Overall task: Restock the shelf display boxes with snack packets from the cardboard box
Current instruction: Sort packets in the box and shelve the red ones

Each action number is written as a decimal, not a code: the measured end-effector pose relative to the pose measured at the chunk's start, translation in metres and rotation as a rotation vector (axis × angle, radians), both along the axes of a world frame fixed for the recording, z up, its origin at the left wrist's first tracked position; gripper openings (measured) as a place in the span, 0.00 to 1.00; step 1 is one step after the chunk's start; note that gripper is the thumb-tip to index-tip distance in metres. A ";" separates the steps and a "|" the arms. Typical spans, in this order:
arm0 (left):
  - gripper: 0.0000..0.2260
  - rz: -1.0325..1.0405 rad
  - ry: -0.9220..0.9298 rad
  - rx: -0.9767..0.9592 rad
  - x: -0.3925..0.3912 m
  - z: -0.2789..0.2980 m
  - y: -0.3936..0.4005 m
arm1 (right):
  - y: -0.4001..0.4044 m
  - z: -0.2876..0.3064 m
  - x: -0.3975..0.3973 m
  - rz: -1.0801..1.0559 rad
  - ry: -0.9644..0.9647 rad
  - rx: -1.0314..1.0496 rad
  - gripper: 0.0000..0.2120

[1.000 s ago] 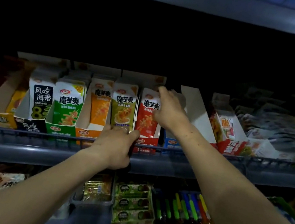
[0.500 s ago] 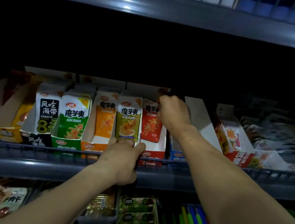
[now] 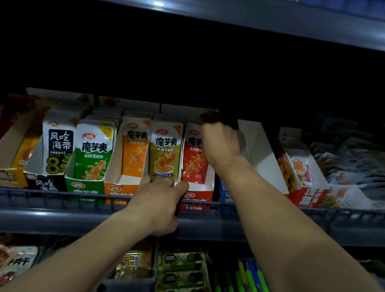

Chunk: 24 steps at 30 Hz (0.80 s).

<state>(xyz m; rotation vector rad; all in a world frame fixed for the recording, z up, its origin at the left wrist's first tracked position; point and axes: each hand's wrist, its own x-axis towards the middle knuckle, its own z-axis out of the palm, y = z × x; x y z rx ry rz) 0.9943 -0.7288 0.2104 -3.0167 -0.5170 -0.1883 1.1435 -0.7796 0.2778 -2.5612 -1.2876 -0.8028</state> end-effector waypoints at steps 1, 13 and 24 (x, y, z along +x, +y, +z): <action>0.31 0.000 0.005 0.004 0.000 0.000 0.000 | -0.001 -0.002 0.000 -0.004 -0.001 0.017 0.20; 0.32 0.029 0.069 -0.031 -0.005 0.008 -0.006 | -0.039 -0.005 0.004 0.191 0.414 0.312 0.18; 0.21 -0.077 -0.368 -0.103 -0.042 0.017 -0.015 | -0.135 -0.049 -0.079 0.296 0.838 0.271 0.05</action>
